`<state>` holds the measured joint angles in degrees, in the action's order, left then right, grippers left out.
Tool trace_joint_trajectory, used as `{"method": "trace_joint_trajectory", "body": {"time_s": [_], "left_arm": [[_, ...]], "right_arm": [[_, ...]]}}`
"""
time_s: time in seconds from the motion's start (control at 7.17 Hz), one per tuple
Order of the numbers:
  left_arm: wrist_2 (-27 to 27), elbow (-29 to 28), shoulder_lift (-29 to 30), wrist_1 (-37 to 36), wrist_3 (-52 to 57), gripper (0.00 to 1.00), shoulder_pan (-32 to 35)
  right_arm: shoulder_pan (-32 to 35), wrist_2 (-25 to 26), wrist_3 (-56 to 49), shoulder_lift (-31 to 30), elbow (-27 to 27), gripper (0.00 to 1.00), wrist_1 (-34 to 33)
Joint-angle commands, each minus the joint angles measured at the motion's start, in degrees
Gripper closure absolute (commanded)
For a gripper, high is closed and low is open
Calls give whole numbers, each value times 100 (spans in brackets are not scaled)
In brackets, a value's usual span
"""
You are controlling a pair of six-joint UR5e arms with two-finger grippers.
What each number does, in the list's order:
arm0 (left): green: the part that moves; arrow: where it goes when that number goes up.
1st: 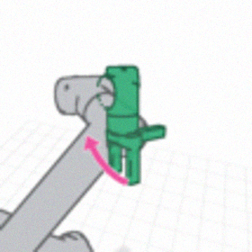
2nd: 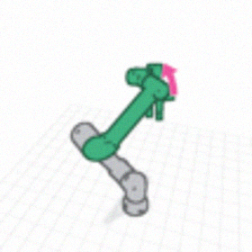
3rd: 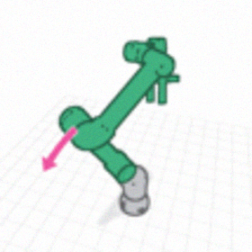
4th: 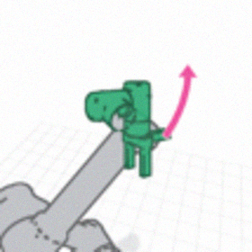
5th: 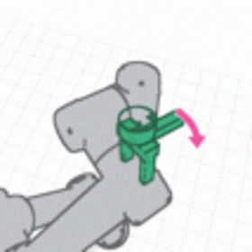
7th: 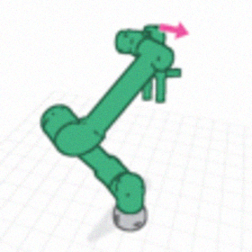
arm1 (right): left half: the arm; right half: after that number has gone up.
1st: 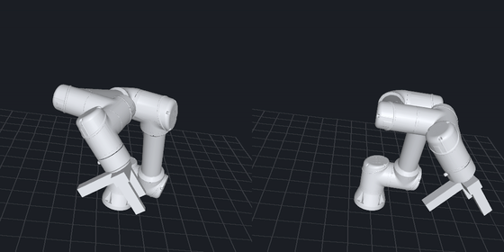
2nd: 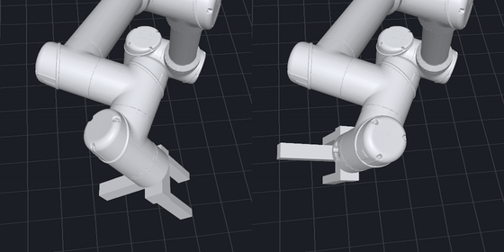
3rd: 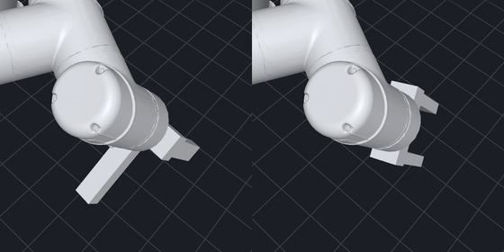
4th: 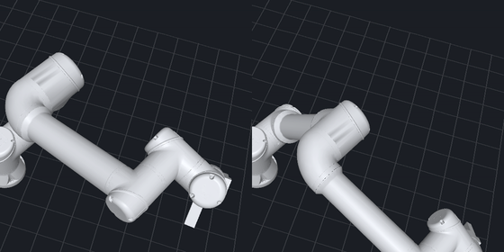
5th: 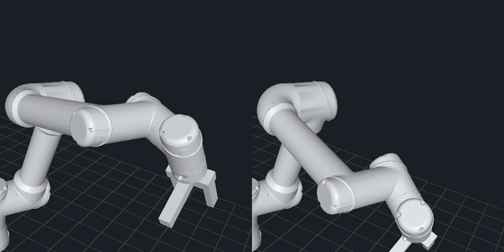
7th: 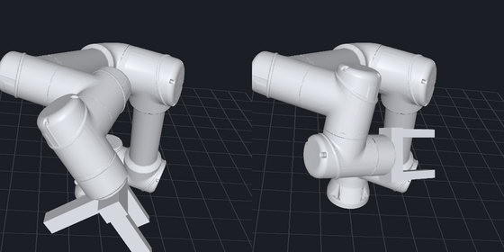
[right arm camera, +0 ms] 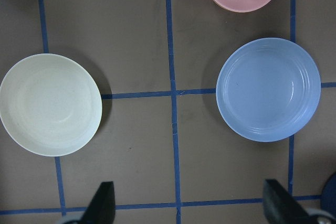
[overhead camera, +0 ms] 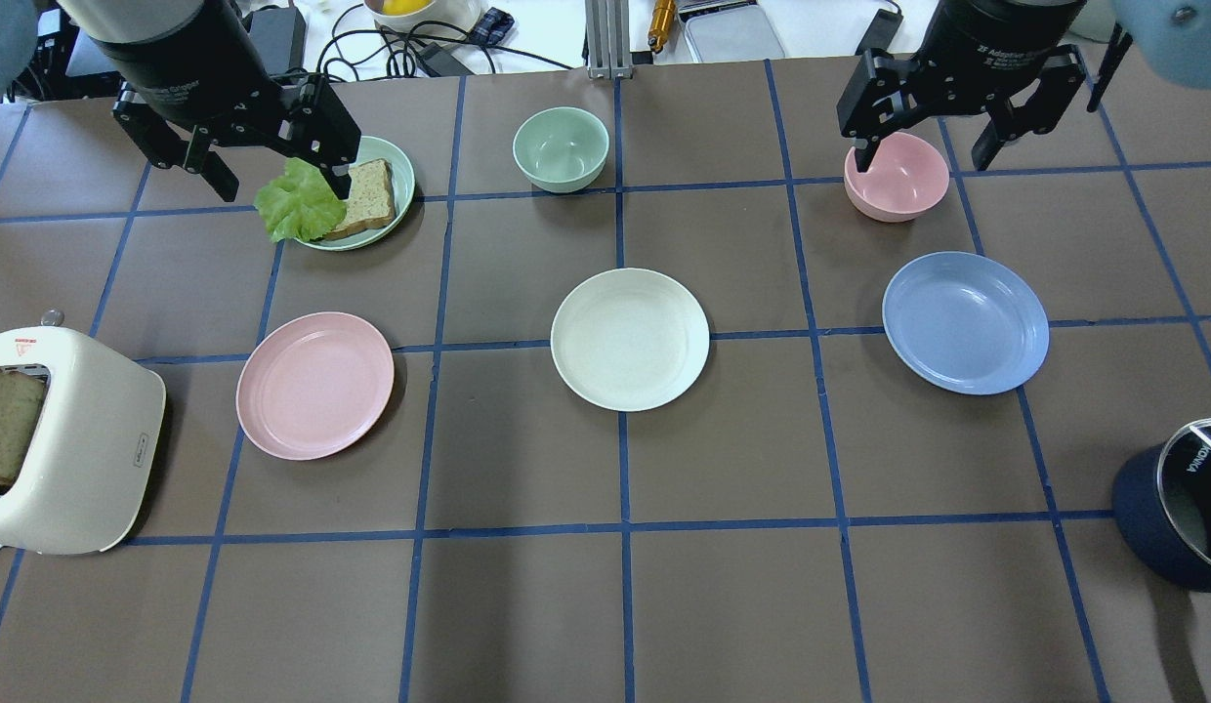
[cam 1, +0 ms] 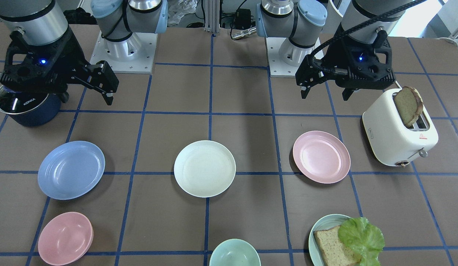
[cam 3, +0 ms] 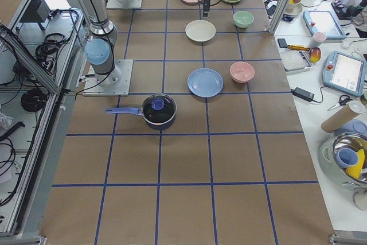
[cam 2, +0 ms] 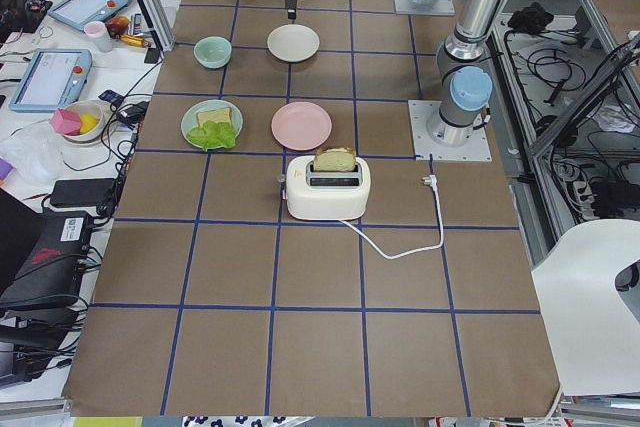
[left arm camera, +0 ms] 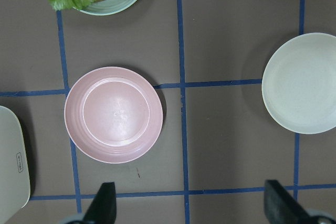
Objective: Stack three plates with pink and blue
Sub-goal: 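Move left gripper to the pink plate while right gripper moves toward blue plate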
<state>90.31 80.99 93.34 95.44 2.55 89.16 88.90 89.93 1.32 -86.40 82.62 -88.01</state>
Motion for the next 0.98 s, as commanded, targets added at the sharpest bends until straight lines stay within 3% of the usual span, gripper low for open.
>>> {"method": "trace_joint_trajectory", "body": {"time_s": [0.0, 0.56, 0.84], "left_arm": [[-5, 4, 26, -8, 0, 0, -4], [13, 231, 211, -43, 9, 0, -13], [39, 1334, 264, -1310, 97, 3, -31]], "right_arm": [[-4, 15, -9, -9, 8, 0, 12], [-4, 7, -9, -9, 8, 0, 12], [-4, -2, -9, -9, 8, 0, 12]]}}
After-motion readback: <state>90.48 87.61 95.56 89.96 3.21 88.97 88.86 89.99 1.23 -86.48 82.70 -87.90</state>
